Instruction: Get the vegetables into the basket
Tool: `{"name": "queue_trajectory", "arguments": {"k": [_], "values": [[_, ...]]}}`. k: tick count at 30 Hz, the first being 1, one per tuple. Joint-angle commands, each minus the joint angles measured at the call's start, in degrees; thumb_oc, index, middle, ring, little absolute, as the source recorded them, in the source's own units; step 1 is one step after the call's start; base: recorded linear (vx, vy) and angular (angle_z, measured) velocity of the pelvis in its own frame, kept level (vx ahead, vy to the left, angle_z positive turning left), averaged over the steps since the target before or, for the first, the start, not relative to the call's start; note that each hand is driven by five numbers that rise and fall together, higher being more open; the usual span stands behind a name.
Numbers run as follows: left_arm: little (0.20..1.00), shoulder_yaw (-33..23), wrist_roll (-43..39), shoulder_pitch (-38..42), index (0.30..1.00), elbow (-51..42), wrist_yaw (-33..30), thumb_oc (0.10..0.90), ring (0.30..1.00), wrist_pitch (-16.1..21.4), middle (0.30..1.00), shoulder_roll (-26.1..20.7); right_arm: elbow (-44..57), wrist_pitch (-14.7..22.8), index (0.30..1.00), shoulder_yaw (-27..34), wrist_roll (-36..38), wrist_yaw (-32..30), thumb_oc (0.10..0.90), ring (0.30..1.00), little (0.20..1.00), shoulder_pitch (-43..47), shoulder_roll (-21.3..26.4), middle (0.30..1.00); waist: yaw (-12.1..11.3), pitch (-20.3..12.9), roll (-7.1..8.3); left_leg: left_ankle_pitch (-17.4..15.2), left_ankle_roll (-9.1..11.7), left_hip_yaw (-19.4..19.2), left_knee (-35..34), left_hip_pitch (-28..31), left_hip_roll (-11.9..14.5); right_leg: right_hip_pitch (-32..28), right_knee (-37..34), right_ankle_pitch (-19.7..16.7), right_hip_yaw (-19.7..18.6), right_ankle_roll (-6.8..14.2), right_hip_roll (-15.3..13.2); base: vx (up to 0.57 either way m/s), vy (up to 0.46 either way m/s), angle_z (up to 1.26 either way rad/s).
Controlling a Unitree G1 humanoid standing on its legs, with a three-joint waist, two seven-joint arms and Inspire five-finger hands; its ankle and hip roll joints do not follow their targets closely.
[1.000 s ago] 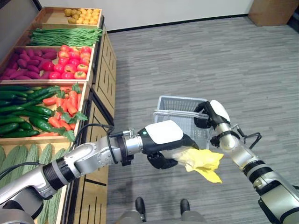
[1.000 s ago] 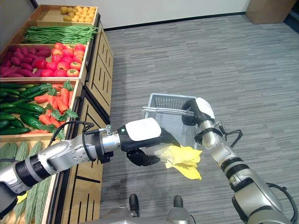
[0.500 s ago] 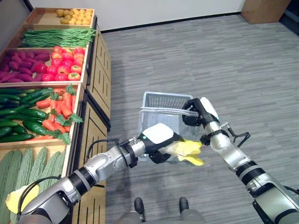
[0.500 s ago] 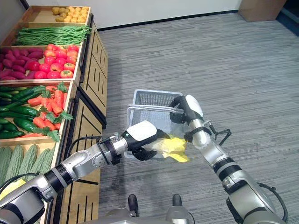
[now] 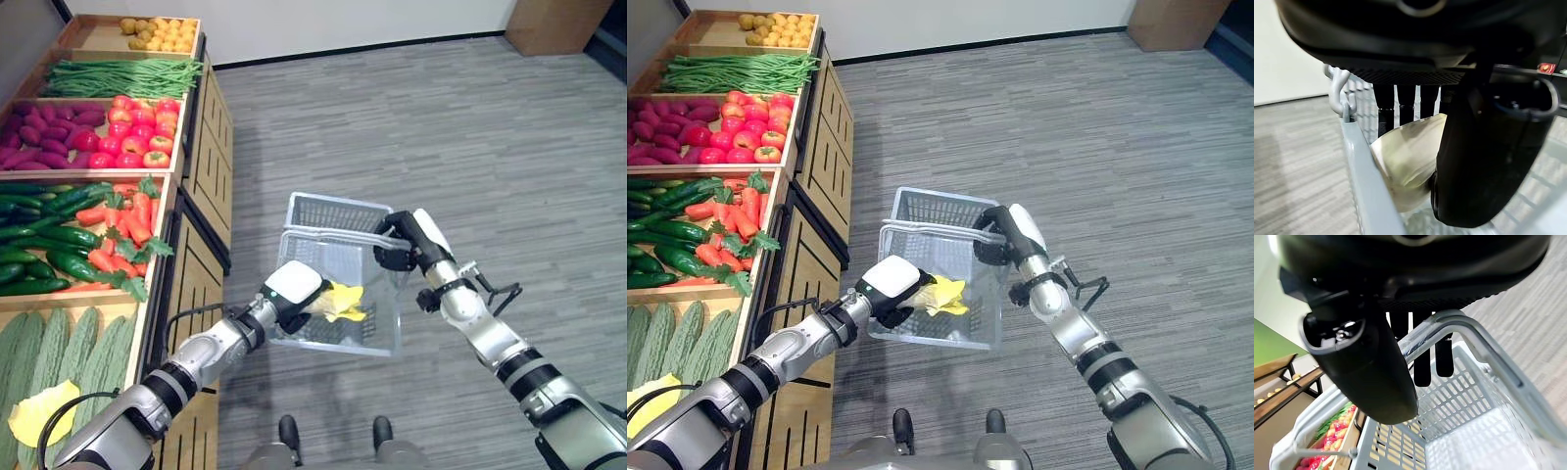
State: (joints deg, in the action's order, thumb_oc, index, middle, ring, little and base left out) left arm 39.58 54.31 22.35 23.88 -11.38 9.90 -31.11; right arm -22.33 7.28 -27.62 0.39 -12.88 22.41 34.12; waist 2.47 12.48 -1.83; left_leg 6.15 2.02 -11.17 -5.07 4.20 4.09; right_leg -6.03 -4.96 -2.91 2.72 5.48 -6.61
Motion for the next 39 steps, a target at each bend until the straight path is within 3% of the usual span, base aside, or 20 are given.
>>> {"name": "queue_trajectory", "arguments": {"k": [1, 2, 9, 12, 15, 20, 21, 22, 23, 24, 25, 26, 27, 29, 32, 34, 35, 36, 39], "values": [[0.865, -4.51, 2.41, 4.42, 0.865, 2.36, -6.43, 0.804, 0.865, -3.55, 0.865, 1.02, 8.54, 8.96, 0.300, 8.27, 2.66, -2.66, 0.400, 0.300, 0.300, 5.48, 1.18, 0.300, -0.45, -4.97, 2.59, -5.83, 3.57, -0.31, 0.07, 3.33, 1.78, -1.31, -0.04, 2.23, 2.22, 4.05, -2.09, 0.00, 0.000, 0.00], [1.000, -5.32, 2.56, 3.67, 1.000, 1.80, -6.68, 0.900, 1.000, -3.94, 1.000, 1.30, 8.48, 8.81, 0.300, 8.68, 2.54, -2.58, 0.400, 0.300, 0.300, 4.87, 1.14, 0.300, -0.54, -4.98, 2.66, -5.83, 3.57, -0.23, 0.07, 3.34, 1.80, -1.37, -0.04, 2.26, 2.25, 4.02, -2.08, 0.00, 0.000, 0.00], [1.000, -8.03, -0.79, 0.25, 1.000, -6.69, -5.91, 0.900, 1.000, -1.95, 1.000, 1.52, 5.94, 6.97, 0.300, 11.04, 0.81, -3.43, 0.400, 0.300, 0.300, 2.13, -0.47, 0.300, -0.89, -5.09, 2.79, -6.01, 3.47, 0.21, 0.07, 3.42, 1.86, -1.58, -0.04, 2.33, 2.52, 3.80, -2.07, 0.00, -0.013, 0.02], [1.000, -8.97, -7.58, -2.27, 1.000, -13.12, -3.26, 0.900, 1.000, 1.08, 1.000, 1.82, 4.05, 5.83, 0.300, 12.39, 0.00, -4.27, 0.400, 0.300, 0.300, 1.14, -1.47, 0.300, -1.12, -5.05, 2.84, -5.40, 3.27, 0.44, 0.07, 3.04, 1.86, -1.31, -0.04, 1.78, 2.54, 3.57, -2.08, -0.03, -0.009, 0.00], [1.000, -8.84, -20.38, -4.56, 1.000, -22.93, 3.08, 0.900, 1.000, 5.95, 1.000, 1.55, 1.72, 4.60, 0.300, 13.50, -1.59, -4.96, 0.400, 0.300, 0.300, 0.29, -2.23, 0.300, -1.29, -5.24, 2.62, -5.36, 3.08, 0.80, 0.07, 3.01, 1.88, -1.36, -0.04, 1.68, 2.62, 3.46, -2.15, 0.01, -0.005, 0.06], [1.000, -10.22, -33.53, -8.46, 1.000, -28.57, 7.18, 0.900, 1.000, 6.66, 1.000, 1.79, -0.63, 4.01, 0.300, 14.59, -2.99, -5.78, 0.400, 0.300, 0.300, -1.12, -3.21, 0.300, -1.49, -5.26, 2.50, -5.33, 2.85, 1.00, 0.07, 3.09, 1.64, -1.43, -0.04, 1.55, 2.71, 3.42, -2.28, 0.00, 0.002, 0.02], [1.000, -10.38, -38.16, -9.88, 1.000, -29.33, 8.87, 0.900, 1.000, 6.54, 1.000, 2.33, -1.37, 3.65, 0.300, 15.22, -3.60, -6.03, 0.400, 0.300, 0.300, -1.58, -3.17, 0.300, -1.58, -5.19, 2.44, -5.26, 2.79, 1.08, 0.07, 3.02, 1.58, -1.41, -0.04, 1.51, 2.72, 3.41, -2.31, 0.00, 0.000, 0.00], [1.000, -10.66, -52.55, -12.47, 1.000, -31.29, 12.09, 0.900, 1.000, 5.59, 1.000, 3.00, -2.69, 2.95, 0.300, 16.04, -4.13, -6.33, 0.400, 0.300, 0.300, -2.27, -3.27, 0.300, -1.60, -5.21, 2.24, -5.82, 2.70, 1.10, 0.07, 3.36, 1.43, -1.73, -0.04, 1.89, 2.82, 3.51, -2.38, 0.00, 0.000, 0.00], [1.000, -10.71, -52.56, -12.47, 1.000, -31.34, 12.11, 0.900, 1.000, 5.57, 1.000, 2.96, -2.67, 2.96, 0.300, 16.04, -4.14, -6.33, 0.400, 0.300, 0.300, -2.25, -3.29, 0.300, -1.60, -5.12, 2.26, -5.26, 2.64, 1.05, 0.07, 3.10, 1.44, -1.47, -0.04, 1.39, 2.78, 3.40, -2.36, 0.00, 0.000, 0.00], [1.000, -10.96, -62.97, -14.16, 1.000, -32.02, 14.10, 0.900, 1.000, 4.89, 1.000, 3.57, -3.07, 2.37, 0.300, 16.44, -4.51, -6.29, 0.400, 0.300, 0.300, -2.68, -3.13, 0.300, -1.60, -5.06, 2.14, -5.13, 2.52, 1.03, 0.07, 3.03, 1.40, -1.35, -0.04, 1.23, 2.79, 3.40, -2.38, 0.00, 0.000, 0.00], [1.000, -10.72, -82.28, -17.46, 1.000, -33.44, 19.80, 0.900, 1.000, 2.20, 1.000, 4.13, -3.95, 1.45, 0.300, 16.65, -6.01, -6.12, 0.400, 0.300, 0.300, -3.21, -2.72, 0.300, -1.43, -4.92, 1.84, -5.66, 2.44, 1.02, 0.07, 3.54, 1.26, -1.78, -0.04, 1.56, 2.81, 3.53, -2.46, 0.00, 0.000, 0.00], [1.000, -10.90, -82.72, -17.56, 1.000, -33.59, 20.06, 0.900, 1.000, 2.04, 1.000, 3.94, -3.92, 1.43, 0.300, 16.61, -6.04, -6.13, 0.400, 0.300, 0.300, -3.26, -2.76, 0.300, -1.40, -4.94, 1.86, -5.70, 2.44, 1.01, 0.07, 3.60, 1.27, -1.83, -0.04, 1.58, 2.80, 3.54, -2.45, 0.04, 0.036, -0.03], [1.000, -10.89, -98.38, -21.10, 1.000, -35.33, 24.01, 0.900, 1.000, -1.04, 1.000, 3.50, -5.21, 0.73, 0.300, 16.85, -7.76, -6.13, 0.400, 0.300, 0.300, -4.14, -2.55, 0.300, -1.30, -4.77, 1.63, -5.67, 2.33, 1.01, 0.07, 3.75, 1.21, -1.90, -0.04, 1.40, 2.69, 3.58, -2.48, 0.00, 0.000, 0.00], [1.000, -12.87, -107.11, -25.31, 1.000, -36.61, 26.03, 0.900, 1.000, -2.74, 1.000, 1.98, -6.79, 0.55, 0.300, 17.50, -10.60, -6.13, 0.400, 0.300, 0.300, -6.82, -2.52, 0.300, -1.46, -4.49, 1.74, -5.60, 2.21, 1.15, 0.07, 3.76, 1.11, -1.99, -0.04, 1.35, 2.58, 3.65, -2.55, 0.00, 0.000, 0.00], [1.000, -17.20, -104.42, -29.91, 1.000, -33.11, 24.29, 0.900, 1.000, -1.64, 1.000, 1.54, -7.93, 0.70, 0.300, 19.28, -11.99, -6.18, 0.400, 0.300, 0.300, -11.05, -2.61, 0.300, -1.77, -4.62, 1.90, -5.48, 2.20, 1.35, 0.07, 3.76, 1.07, -2.25, -0.04, 1.44, 3.07, 3.76, -2.73, 0.00, 0.000, 0.00], [1.000, -21.47, -92.81, -32.71, 1.000, -26.88, 21.16, 0.900, 1.000, -0.14, 1.000, 0.64, -8.30, 0.88, 0.300, 22.53, -11.38, -6.78, 0.400, 0.300, 0.300, -14.88, -3.08, 0.300, -2.08, -4.55, 1.99, -5.34, 2.20, 1.61, 0.07, 3.60, 0.87, -2.40, -0.04, 1.53, 3.44, 3.84, -2.82, 0.00, 0.000, 0.00], [1.000, -21.42, -92.69, -32.71, 1.000, -26.82, 21.13, 0.900, 1.000, -0.09, 1.000, 0.68, -8.25, 0.87, 0.300, 22.56, -11.38, -6.78, 0.400, 0.300, 0.300, -14.95, -3.09, 0.300, -2.08, -4.58, 2.01, -5.35, 2.20, 1.63, 0.07, 3.60, 0.86, -2.42, -0.04, 1.55, 3.46, 3.84, -2.83, 0.02, 0.013, 0.04], [1.000, -22.98, -77.33, -33.91, 1.000, -16.68, 18.51, 0.900, 1.000, -0.36, 1.000, 0.91, -9.23, 1.17, 0.300, 24.59, -9.71, -6.90, 0.400, 0.300, 0.300, -17.22, -4.62, 0.300, -2.22, -4.49, 2.16, -5.39, 2.17, 1.76, 0.07, 3.55, 0.80, -2.40, -0.04, 1.60, 3.77, 3.85, -2.99, 0.00, 0.000, 0.00], [1.000, -23.59, -71.49, -33.68, 1.000, -12.89, 16.90, 0.900, 1.000, -0.13, 1.000, 1.88, -9.04, 1.18, 0.300, 25.07, -9.56, -6.77, 0.400, 0.300, 0.300, -18.07, -4.82, 0.300, -2.25, -4.49, 2.15, -5.44, 2.13, 1.76, 0.07, 3.55, 0.79, -2.38, -0.04, 1.66, 3.80, 3.89, -3.06, 0.00, 0.000, 0.00]]}}
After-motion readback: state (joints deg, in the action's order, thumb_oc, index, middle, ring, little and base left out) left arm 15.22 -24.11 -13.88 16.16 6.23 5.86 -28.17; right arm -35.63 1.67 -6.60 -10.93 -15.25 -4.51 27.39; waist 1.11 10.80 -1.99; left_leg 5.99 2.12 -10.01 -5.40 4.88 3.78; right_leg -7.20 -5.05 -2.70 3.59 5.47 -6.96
